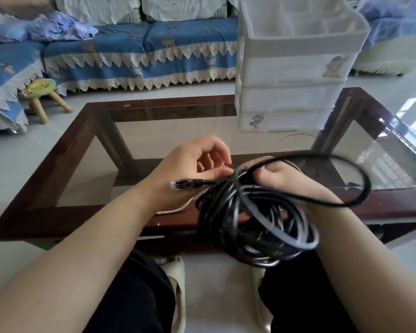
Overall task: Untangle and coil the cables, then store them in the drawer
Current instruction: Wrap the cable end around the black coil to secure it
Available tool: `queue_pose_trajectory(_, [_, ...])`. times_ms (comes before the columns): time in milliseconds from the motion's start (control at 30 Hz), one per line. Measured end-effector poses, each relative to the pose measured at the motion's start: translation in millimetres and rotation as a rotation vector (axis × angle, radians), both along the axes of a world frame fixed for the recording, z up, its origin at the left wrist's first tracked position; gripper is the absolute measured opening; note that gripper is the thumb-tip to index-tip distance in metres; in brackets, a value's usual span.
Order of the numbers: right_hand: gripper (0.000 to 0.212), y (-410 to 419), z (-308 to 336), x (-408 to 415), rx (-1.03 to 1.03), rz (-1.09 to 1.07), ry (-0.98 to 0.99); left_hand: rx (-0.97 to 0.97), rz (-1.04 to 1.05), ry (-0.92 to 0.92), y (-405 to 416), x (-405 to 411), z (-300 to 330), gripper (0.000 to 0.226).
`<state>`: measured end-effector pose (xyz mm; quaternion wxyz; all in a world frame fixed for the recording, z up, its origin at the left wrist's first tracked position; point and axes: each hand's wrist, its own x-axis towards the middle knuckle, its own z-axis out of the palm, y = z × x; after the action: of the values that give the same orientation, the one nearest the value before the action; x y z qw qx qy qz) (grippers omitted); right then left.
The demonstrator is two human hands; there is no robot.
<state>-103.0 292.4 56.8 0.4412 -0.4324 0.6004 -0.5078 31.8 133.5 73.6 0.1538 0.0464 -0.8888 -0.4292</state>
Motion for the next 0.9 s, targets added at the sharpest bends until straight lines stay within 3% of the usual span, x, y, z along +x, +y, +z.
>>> queue_pose_trajectory(100, [0.068,-1,3,4,-0.011,0.077,0.194,0.092,-0.060,-0.201,-10,7,5,0.004])
queue_pose_trajectory(233, [0.059,-5,-6,14,0.107,0.030,0.579,0.058,-0.046,-0.406,-19,10,5,0.008])
queue_pose_trajectory(333, [0.066,-7,-9,17,0.170,0.019,0.673,-0.017,-0.024,-0.449,-10,8,0,0.005])
queue_pose_trajectory(500, [0.051,-10,-14,15,0.207,0.002,0.741,-0.195,0.079,-0.402,-1,2,-6,0.009])
queue_pose_trajectory(700, [0.036,-11,-14,15,0.243,0.041,0.735,-0.455,0.052,-0.313,4,3,-7,0.005])
queue_pose_trajectory(900, [0.037,-12,-16,13,0.238,0.096,0.620,-0.312,0.067,-0.338,12,1,-11,0.005])
